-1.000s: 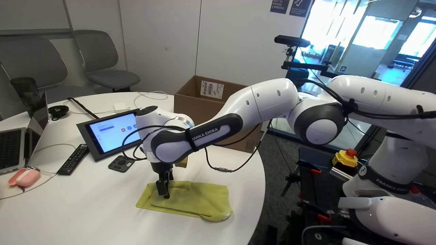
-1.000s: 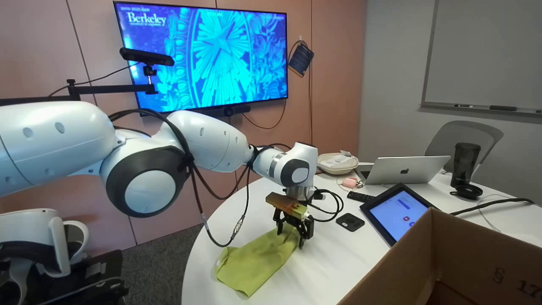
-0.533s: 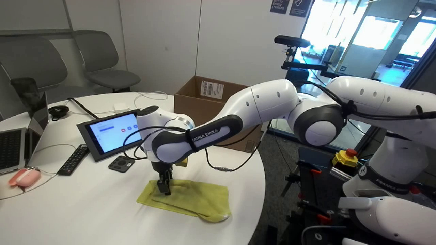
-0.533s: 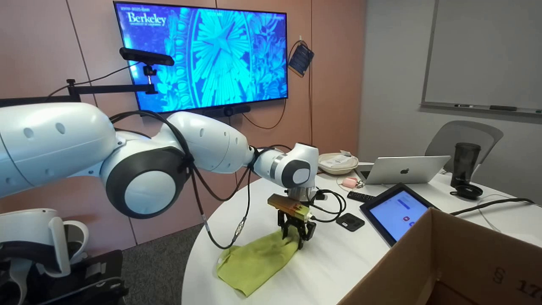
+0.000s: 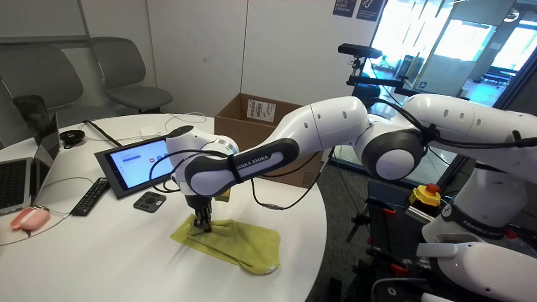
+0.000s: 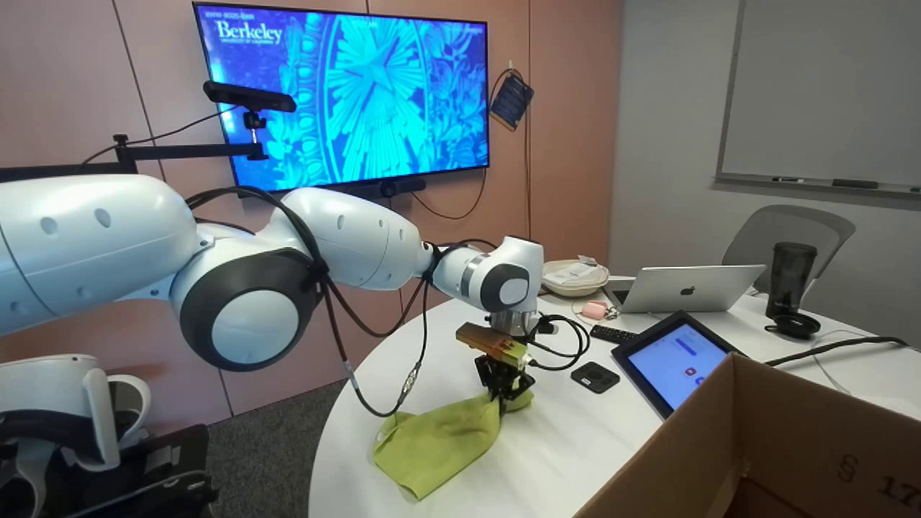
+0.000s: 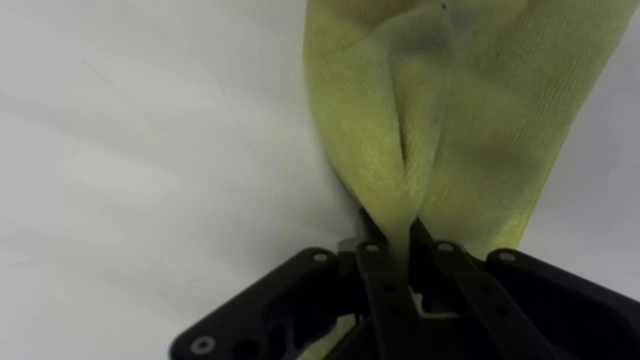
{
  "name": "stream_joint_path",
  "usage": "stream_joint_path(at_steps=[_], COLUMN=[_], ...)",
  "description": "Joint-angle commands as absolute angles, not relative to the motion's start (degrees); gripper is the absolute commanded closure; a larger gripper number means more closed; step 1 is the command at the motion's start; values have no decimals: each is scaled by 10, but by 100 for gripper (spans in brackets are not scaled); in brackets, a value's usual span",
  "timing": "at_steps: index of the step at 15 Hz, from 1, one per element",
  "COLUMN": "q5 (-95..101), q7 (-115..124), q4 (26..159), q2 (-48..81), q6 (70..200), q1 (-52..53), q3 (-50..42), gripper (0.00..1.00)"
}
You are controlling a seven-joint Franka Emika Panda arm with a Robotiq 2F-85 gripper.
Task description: Put the marker on the towel, fold the towel, and then put the folded towel in the box
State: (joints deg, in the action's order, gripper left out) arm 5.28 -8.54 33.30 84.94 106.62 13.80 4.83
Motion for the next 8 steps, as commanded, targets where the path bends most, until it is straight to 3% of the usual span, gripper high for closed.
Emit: stream_joint_path(at_steps=[1,8], q5=[43,33], q7=[-68,-52], q4=[328,333], q2=[840,818], q6=[1012,957], q1=[132,116], q3=[52,60], gripper=[86,87])
